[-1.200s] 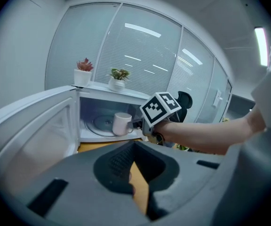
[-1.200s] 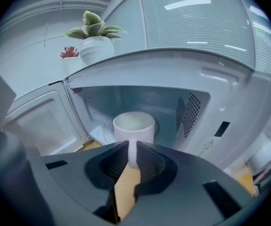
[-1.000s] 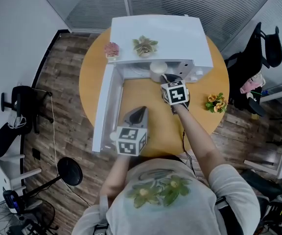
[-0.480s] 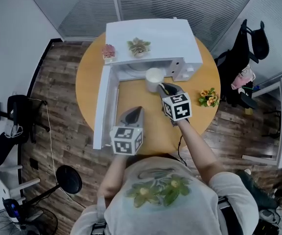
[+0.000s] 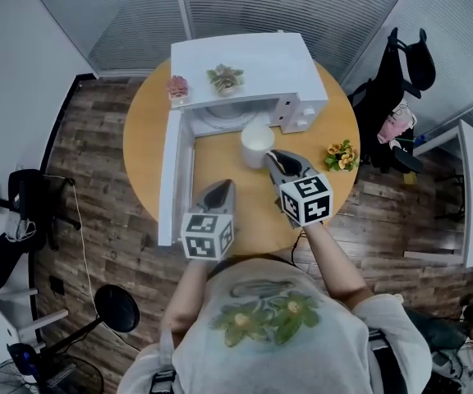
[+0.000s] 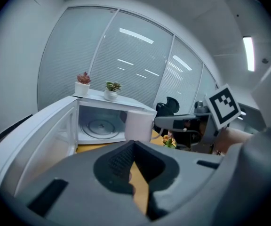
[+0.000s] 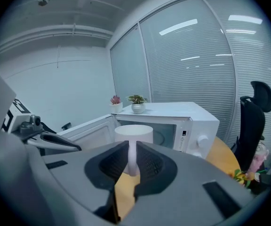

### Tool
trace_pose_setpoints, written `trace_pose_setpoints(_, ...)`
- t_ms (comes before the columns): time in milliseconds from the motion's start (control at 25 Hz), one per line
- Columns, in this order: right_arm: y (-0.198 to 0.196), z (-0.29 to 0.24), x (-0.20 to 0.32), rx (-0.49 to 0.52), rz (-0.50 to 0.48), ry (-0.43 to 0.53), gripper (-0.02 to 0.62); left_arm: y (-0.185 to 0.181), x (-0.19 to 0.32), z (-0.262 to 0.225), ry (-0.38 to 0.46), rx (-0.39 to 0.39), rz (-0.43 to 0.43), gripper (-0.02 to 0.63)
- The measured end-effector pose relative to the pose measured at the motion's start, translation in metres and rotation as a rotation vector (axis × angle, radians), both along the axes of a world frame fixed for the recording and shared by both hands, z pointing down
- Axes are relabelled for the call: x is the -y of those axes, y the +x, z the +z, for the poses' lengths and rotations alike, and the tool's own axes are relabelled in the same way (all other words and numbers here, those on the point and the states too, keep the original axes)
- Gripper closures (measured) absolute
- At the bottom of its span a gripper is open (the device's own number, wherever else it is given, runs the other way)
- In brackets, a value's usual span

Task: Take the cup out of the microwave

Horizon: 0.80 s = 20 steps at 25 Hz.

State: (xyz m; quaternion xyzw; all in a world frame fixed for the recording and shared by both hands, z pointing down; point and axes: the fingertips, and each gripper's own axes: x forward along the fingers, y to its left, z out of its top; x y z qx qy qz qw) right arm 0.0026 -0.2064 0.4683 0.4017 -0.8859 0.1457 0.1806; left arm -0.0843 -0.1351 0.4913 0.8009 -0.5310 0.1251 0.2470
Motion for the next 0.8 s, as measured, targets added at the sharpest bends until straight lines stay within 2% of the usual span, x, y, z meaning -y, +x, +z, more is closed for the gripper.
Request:
trace_pose_setpoints(360, 0.013, -0.035, -0.041, 0.003, -0.015, 0.070, 0.534, 0.000, -0.013, -0.009, 0.013, -0.012, 0.009, 0.604)
trace_pose_setpoints(800, 0.019, -0.038, -0.057, 0.011, -0.022, 0.069, 0.534, 0.006, -0.024, -0.007, 0.006, -0.012, 0.015, 0.604)
